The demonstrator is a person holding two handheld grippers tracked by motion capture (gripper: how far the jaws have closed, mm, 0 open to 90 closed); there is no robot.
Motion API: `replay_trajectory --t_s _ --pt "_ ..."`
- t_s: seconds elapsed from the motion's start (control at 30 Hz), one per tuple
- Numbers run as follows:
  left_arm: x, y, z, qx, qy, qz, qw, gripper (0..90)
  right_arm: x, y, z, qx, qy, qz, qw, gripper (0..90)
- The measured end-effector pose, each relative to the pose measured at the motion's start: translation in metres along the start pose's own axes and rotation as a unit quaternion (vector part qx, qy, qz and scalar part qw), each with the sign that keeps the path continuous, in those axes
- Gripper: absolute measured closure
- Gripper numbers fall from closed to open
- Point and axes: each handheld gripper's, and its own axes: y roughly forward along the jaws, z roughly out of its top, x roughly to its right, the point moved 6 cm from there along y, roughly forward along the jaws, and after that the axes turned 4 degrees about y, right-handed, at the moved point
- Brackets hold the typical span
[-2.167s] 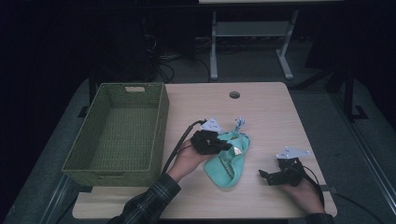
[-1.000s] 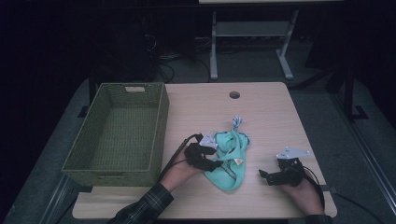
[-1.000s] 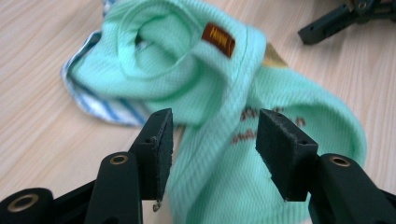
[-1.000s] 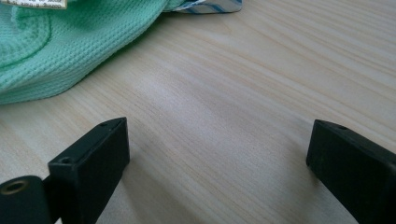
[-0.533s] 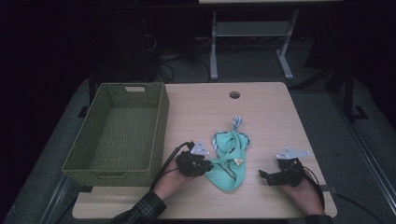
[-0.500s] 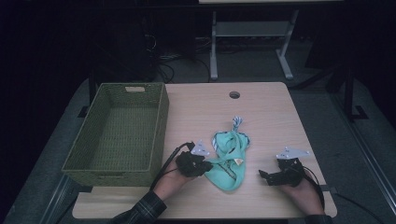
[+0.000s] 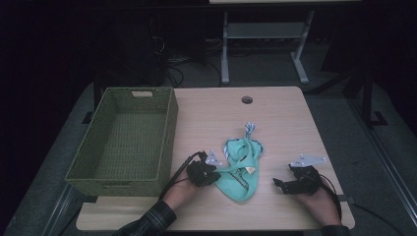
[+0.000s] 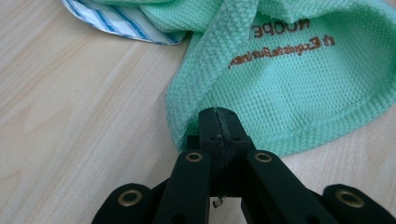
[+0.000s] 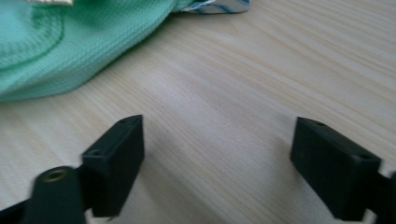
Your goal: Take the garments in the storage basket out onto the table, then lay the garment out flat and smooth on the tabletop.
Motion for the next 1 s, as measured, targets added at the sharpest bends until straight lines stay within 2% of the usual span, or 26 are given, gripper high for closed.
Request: replay_trajectory --t_s 0.1,0.3,0.4,0.57,0.73,0.87,0.9,0.93,1.0 --pt "-0.001 0.0 0.0 0.004 -0.005 -0.006 1.0 88.4 -0.001 -0.002 0.004 -0.003 0.015 0.013 0.9998 29.6" --pt "-0.001 0.0 0.0 0.003 -0.005 -0.009 0.9999 88.0 -0.004 -0.004 0.022 0.012 0.001 0.016 0.9998 41.8" --pt "-0.001 0.0 0.0 0.003 -0.003 -0.006 1.0 88.0 -0.004 -0.003 0.032 0.008 -0.004 0.015 0.9998 48.4" --pt "-0.001 0.0 -0.001 0.004 -0.005 -0.008 0.9999 88.1 -0.006 -0.003 0.051 0.023 -0.006 0.032 0.9992 57.3" --pt "-0.001 0.0 -0.001 0.004 -0.006 -0.007 0.9999 88.1 -0.004 0.003 0.071 0.027 -0.004 0.047 0.9985 58.4" --pt "-0.002 0.0 -0.001 0.004 -0.001 -0.004 1.0 88.1 0.001 0.013 0.085 0.026 -0.005 0.047 0.9985 60.0" --pt "-0.001 0.0 -0.001 0.004 -0.004 -0.006 1.0 88.1 0.003 0.015 0.087 0.019 -0.006 0.045 0.9988 61.0" --pt "-0.001 0.0 -0.001 0.005 -0.005 -0.007 0.9999 88.1 0.005 0.018 0.091 0.028 -0.011 0.04 0.9987 62.2" --pt "-0.001 0.0 -0.001 0.005 -0.007 -0.01 0.9999 88.1 0.007 0.023 0.095 0.019 -0.006 0.045 0.9988 62.1"
